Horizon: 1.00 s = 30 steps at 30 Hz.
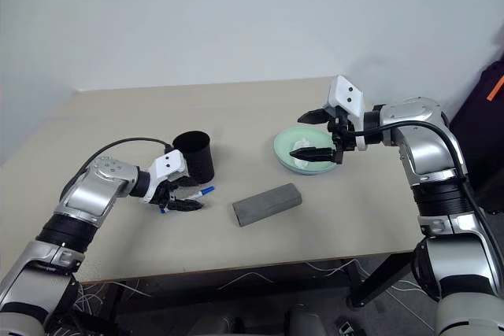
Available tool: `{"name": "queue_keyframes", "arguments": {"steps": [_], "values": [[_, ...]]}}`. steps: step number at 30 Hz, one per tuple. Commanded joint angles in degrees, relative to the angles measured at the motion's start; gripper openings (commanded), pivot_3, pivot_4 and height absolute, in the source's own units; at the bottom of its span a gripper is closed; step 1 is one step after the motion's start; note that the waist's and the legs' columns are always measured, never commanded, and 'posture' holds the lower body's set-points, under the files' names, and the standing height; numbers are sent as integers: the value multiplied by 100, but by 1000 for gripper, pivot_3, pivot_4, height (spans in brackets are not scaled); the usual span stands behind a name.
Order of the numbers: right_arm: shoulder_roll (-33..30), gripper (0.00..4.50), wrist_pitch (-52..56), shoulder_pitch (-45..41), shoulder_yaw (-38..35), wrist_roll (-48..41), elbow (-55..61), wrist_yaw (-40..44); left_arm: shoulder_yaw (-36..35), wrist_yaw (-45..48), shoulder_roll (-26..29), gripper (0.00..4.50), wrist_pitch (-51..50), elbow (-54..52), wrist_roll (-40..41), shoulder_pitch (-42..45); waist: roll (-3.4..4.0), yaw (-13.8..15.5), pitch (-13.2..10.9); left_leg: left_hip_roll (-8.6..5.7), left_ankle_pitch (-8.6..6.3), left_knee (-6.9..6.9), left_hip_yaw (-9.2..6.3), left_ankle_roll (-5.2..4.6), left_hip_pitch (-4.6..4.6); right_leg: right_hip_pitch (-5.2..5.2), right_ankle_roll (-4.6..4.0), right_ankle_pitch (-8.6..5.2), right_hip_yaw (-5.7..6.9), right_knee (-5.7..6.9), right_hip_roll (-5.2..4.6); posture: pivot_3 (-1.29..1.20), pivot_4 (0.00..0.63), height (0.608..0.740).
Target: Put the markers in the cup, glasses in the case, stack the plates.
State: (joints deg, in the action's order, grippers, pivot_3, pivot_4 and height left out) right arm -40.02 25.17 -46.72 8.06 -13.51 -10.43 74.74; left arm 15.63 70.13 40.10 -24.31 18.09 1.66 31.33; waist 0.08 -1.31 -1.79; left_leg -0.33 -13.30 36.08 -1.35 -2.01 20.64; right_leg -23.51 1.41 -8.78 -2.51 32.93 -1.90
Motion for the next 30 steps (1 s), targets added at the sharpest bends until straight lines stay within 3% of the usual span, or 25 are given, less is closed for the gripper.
{"name": "queue_keyframes", "arguments": {"steps": [1, 14, 17, 24, 30], "values": [[-49, 4500, -4, -168, -134, -95, 120, -22, -48, -146, -37, 3601, 53, 51, -42, 7, 0, 5, 0, 0, 0, 0, 0, 0, 0, 1, 0, 0, 0, 0, 0, 0, 0, 727], [-41, 4500, -25, -203, -121, -78, 66, -13, -6, -158, -72, 3601, -4, 155, -93, -78, 0, 4, 0, 0, 0, 1, 0, 0, 0, 0, 0, 0, 1, 0, 0, 0, 0, 727], [-36, 4500, -30, -207, -120, -77, 59, -12, 10, -136, -61, 2705, -8, 129, -96, -93, 0, 3, 0, 0, 0, 0, 0, 0, 0, 0, 0, 0, 0, 0, 0, 0, 0, 727], [-38, 4500, -40, -205, -123, -78, 68, -10, 85, -89, -39, 148, -98, 1, -93, -176, 0, 3, 0, 0, 0, 0, 0, 0, 0, 0, 0, 0, 0, 0, 0, 0, 0, 727], [-25, 4500, -53, -215, -115, -74, 65, -10, 145, -48, -18, 94, 14, -152, -123, -272, 0, 3, 0, 0, 0, 0, 0, 1, -1, 1, 0, 0, 0, 0, 0, 0, 0, 727]]}}
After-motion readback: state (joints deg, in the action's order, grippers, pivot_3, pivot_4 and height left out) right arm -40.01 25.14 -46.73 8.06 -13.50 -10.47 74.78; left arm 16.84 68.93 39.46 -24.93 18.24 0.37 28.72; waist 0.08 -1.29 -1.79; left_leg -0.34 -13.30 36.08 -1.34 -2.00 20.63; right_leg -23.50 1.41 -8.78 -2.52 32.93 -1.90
